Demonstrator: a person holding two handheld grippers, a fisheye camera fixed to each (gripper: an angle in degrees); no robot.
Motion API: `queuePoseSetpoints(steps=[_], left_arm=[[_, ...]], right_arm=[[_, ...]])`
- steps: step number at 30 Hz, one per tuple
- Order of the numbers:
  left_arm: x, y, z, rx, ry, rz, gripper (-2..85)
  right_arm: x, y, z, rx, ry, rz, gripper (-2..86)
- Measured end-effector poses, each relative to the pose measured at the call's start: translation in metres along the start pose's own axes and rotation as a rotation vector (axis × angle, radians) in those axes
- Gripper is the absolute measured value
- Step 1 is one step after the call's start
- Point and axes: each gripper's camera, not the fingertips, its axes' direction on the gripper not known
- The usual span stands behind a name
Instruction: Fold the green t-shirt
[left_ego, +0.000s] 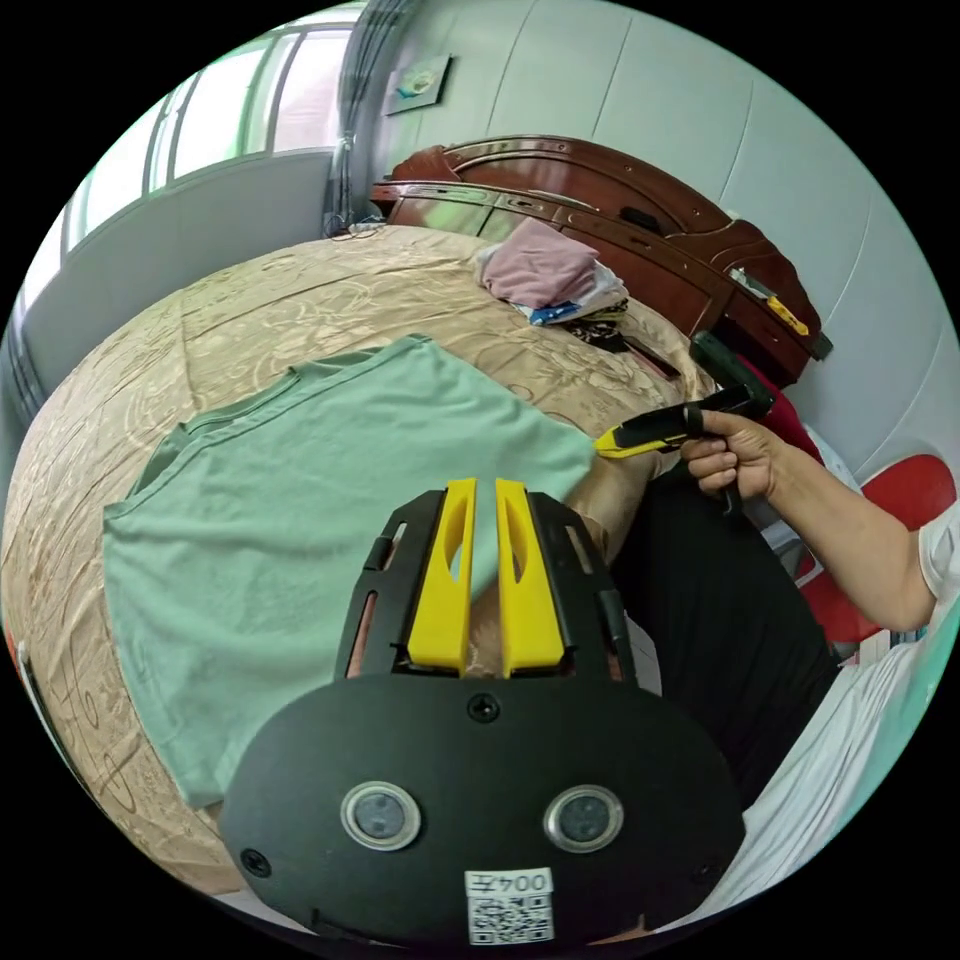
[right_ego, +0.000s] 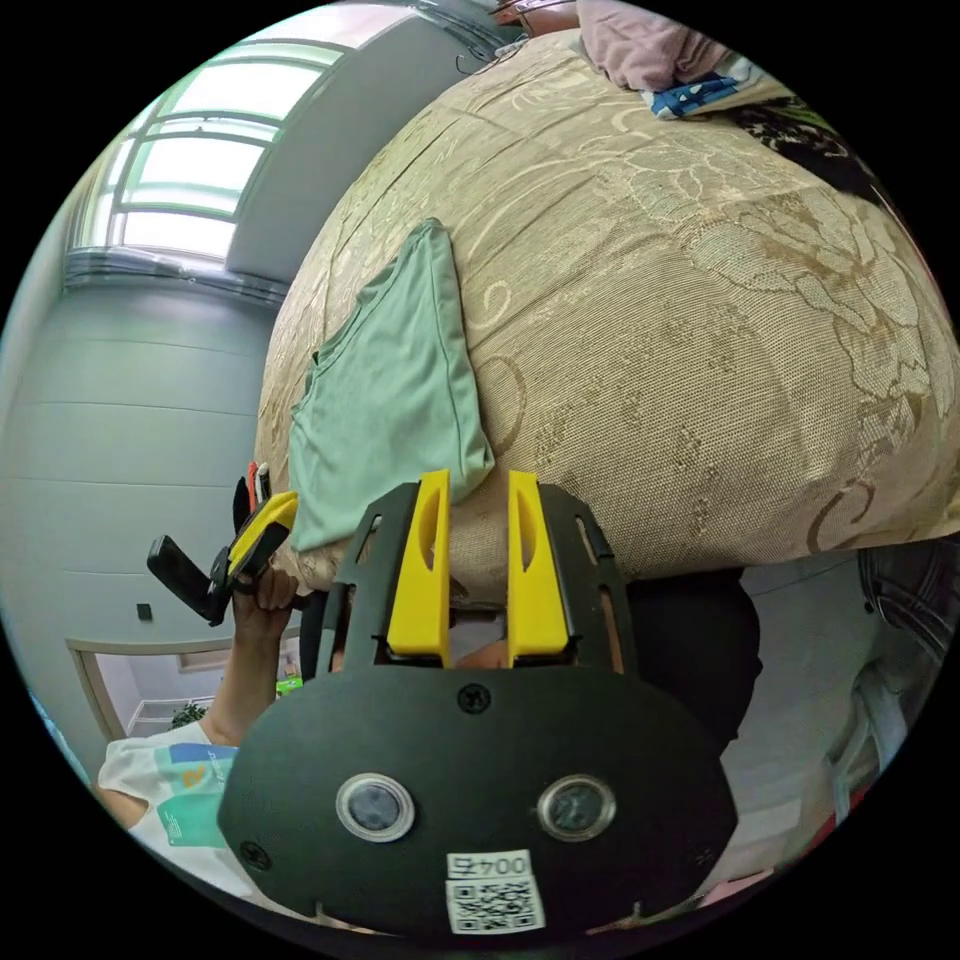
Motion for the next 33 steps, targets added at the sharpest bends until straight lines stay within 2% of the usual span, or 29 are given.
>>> queuePoseSetpoints(steps=[4,10,13,17,22,26,30,33], left_arm=[[0.049,-0.022,0.021,-0.025,-0.017,0.075,4.4],[0.133,-0.049,0.063,-0.108,-0.137,0.281,10.0],[0.174,-0.059,0.083,-0.144,-0.186,0.369,12.0],[0.224,-0.069,0.105,-0.165,-0.263,0.454,12.3],[0.273,-0.073,0.122,-0.159,-0.466,0.545,10.0],[0.296,-0.074,0.132,-0.123,-0.751,0.564,4.1],[0.290,-0.077,0.113,-0.074,-0.693,0.455,1.8],[0.273,-0.078,0.089,-0.036,-0.587,0.346,1.3]], right_arm=[[0.030,0.005,0.008,0.012,-0.073,0.062,9.0],[0.070,0.005,0.025,-0.028,-0.270,0.109,6.9],[0.077,0.006,0.026,-0.018,-0.278,0.114,2.7],[0.070,0.003,0.014,-0.010,-0.287,0.054,1.7],[0.060,-0.007,0.002,-0.028,-0.295,0.003,1.6],[0.057,-0.014,-0.003,-0.041,-0.335,-0.031,2.4],[0.066,-0.023,-0.017,0.023,-0.405,-0.039,6.3],[0.081,-0.040,-0.025,0.089,-0.466,0.015,15.8]])
